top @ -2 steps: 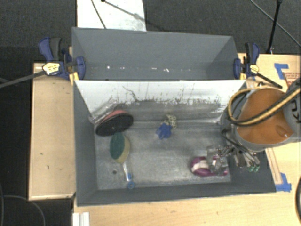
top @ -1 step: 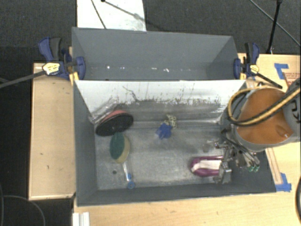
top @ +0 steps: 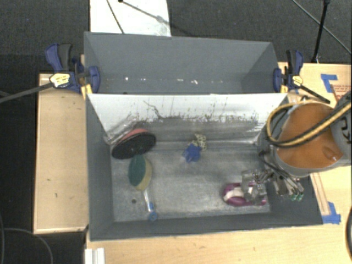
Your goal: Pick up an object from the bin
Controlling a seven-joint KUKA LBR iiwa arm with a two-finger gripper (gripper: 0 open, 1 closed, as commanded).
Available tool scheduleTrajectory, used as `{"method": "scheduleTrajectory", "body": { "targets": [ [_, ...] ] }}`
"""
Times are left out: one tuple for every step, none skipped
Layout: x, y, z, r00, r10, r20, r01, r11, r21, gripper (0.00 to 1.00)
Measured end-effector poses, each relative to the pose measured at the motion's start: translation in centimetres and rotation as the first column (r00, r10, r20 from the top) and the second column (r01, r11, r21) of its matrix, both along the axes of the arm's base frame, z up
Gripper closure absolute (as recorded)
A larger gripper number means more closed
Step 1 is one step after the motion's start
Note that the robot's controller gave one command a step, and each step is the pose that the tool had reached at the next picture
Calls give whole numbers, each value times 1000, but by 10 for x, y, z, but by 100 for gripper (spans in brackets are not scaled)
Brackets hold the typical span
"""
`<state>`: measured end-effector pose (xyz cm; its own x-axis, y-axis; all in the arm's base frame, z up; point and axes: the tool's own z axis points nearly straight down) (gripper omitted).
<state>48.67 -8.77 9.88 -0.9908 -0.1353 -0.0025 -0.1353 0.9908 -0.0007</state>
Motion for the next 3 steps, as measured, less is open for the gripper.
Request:
{"method": "scheduleTrajectory", "body": {
  "targets": [
    [0,0,0,1000,1,0,-1,1000,0,0],
    [0,0,0,1000,3,0,-3,1000,0,100],
    [0,0,0,1000,4,0,-4,1000,0,0]
  ]
}}
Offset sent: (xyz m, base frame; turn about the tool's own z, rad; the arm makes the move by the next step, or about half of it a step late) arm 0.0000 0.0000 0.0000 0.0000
